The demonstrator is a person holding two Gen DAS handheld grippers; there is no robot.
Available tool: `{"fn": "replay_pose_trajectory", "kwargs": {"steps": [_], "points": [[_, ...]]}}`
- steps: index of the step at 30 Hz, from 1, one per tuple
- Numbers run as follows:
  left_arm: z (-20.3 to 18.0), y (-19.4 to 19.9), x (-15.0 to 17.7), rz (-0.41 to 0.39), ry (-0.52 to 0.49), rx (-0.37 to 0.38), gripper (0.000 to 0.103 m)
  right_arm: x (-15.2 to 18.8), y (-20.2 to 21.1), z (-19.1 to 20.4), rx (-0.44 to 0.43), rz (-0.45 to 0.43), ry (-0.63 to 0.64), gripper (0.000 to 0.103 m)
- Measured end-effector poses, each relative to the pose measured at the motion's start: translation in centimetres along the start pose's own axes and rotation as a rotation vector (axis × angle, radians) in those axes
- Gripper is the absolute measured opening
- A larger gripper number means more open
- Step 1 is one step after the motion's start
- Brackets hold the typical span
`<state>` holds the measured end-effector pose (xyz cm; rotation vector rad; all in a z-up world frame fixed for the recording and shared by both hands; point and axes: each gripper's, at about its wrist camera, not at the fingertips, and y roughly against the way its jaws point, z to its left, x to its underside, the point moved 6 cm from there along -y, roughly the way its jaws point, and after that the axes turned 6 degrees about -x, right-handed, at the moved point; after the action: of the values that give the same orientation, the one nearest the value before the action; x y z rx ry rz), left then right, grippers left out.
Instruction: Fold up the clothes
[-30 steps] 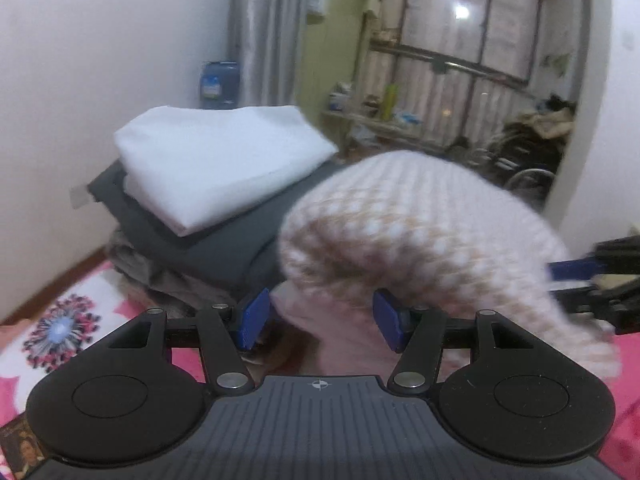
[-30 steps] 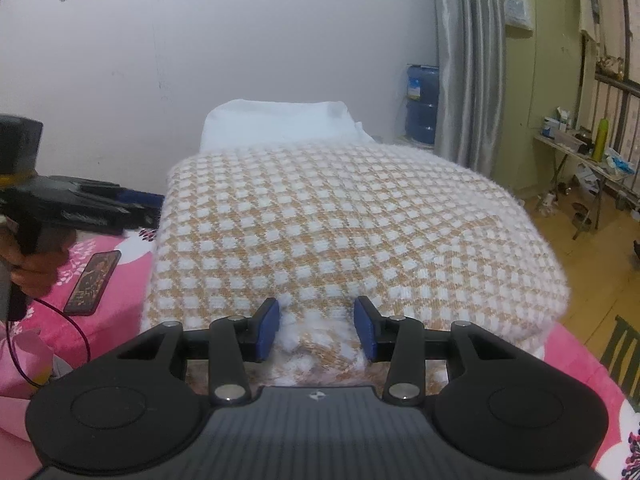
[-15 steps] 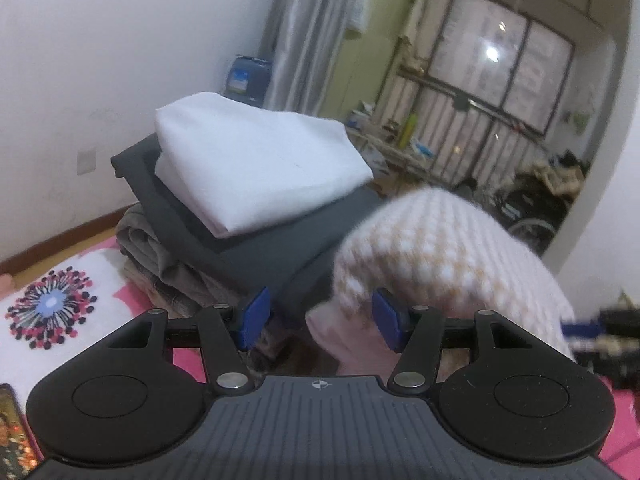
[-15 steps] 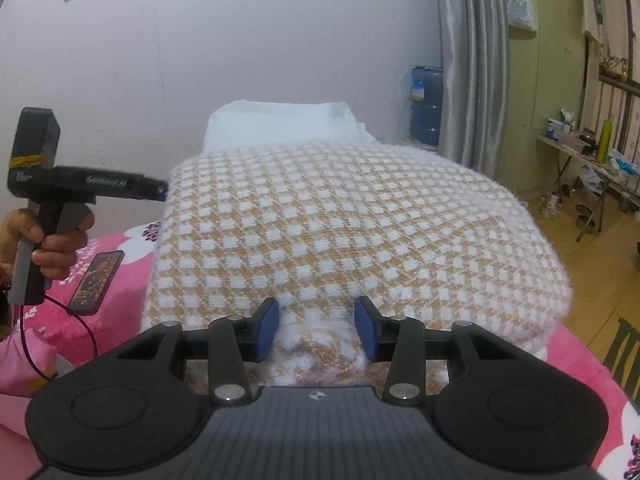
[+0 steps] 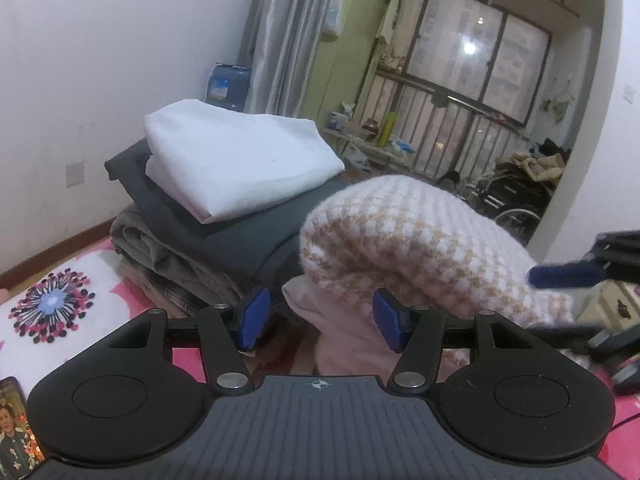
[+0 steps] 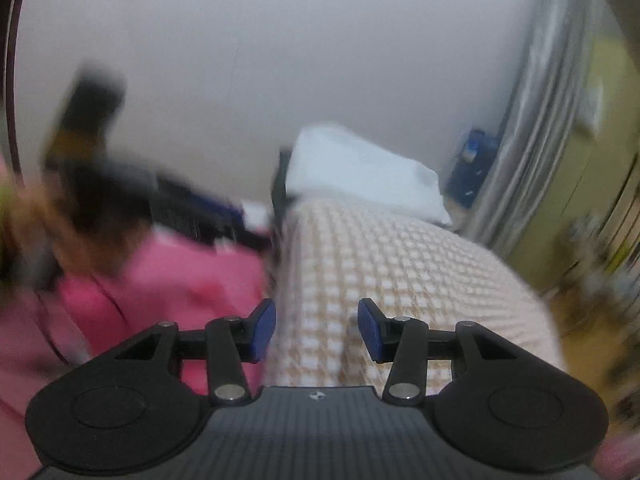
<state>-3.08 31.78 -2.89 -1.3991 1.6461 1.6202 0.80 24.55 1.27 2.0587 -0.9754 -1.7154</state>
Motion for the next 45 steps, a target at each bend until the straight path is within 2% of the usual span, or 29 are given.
{"fn": "replay_pose_trajectory", "kwargs": {"steps": [2, 7, 9, 10, 11, 12, 14, 15, 22, 23, 25, 26, 28, 33, 36, 38, 42, 45], "points": [[-0.1, 0.1, 0.2, 0.0, 0.005, 0.023, 0.057, 0.8, -1.2, 1.5, 0.087, 0.054, 0.131, 0.05], [-1.2, -0.2, 0.7, 0.003, -0.024, 0.048, 0.058, 2.1, -2.1, 3.4, 0.164, 0.075, 0.306, 0.057], [-1.7, -0.2, 0.8, -0.004, -0.031, 0.05, 0.058, 2.9, -2.4, 4.5, 0.195, 0.086, 0.439, 0.062], [-2.0, -0.3, 0.9, -0.008, -0.037, 0.049, 0.058, 3.4, -2.5, 4.7, 0.213, 0.085, 0.495, 0.062], [-2.2, -0.3, 1.0, -0.01, -0.046, 0.041, 0.058, 3.4, -2.4, 4.6, 0.226, 0.072, 0.498, 0.056], [-2.3, -0.3, 1.1, -0.012, -0.054, 0.034, 0.058, 3.4, -2.2, 4.4, 0.237, 0.058, 0.486, 0.042], [-2.6, -0.6, 1.0, -0.016, -0.078, 0.012, 0.059, 2.1, -1.0, 2.4, 0.225, 0.005, 0.289, 0.027], [-2.7, -0.7, 1.0, -0.018, -0.089, 0.001, 0.059, 1.4, -0.4, 1.2, 0.222, -0.024, 0.204, 0.023], [-4.0, -2.1, -1.1, -0.079, -0.105, -0.022, 0.066, -1.1, 1.6, -1.9, 0.211, -0.121, -0.01, 0.02], [-3.9, -2.7, -1.3, -0.089, -0.126, -0.053, 0.066, -1.3, 1.7, -2.2, 0.209, -0.127, -0.027, 0.02], [-3.8, -3.9, -1.6, -0.11, -0.168, -0.114, 0.068, -1.4, 1.8, -2.4, 0.202, -0.134, -0.047, 0.02], [-3.1, -4.3, -1.8, -0.107, -0.157, -0.131, 0.074, -1.3, 1.8, -2.4, 0.201, -0.134, -0.044, 0.02], [-1.8, -5.0, -2.1, -0.101, -0.134, -0.163, 0.075, -1.1, 1.9, -2.3, 0.197, -0.132, -0.034, 0.019], [0.8, -4.5, -1.9, -0.073, 0.022, -0.123, 0.074, -0.8, 1.8, -2.1, 0.176, -0.142, -0.04, 0.019], [2.9, -5.0, -1.6, -0.018, 0.19, -0.068, 0.074, -0.2, 1.1, -1.2, 0.141, -0.13, -0.036, 0.018], [3.6, -5.3, -1.2, 0.007, 0.254, -0.052, 0.074, 0.7, 0.4, -0.5, 0.113, -0.112, -0.03, 0.018], [3.9, -5.5, -0.6, 0.048, 0.31, -0.034, 0.074, 3.0, -1.7, 1.3, 0.079, -0.054, 0.028, 0.019], [3.0, -4.3, -0.6, 0.059, 0.221, -0.069, 0.074, 3.3, -1.7, 1.9, 0.087, -0.056, 0.102, 0.026]]}}
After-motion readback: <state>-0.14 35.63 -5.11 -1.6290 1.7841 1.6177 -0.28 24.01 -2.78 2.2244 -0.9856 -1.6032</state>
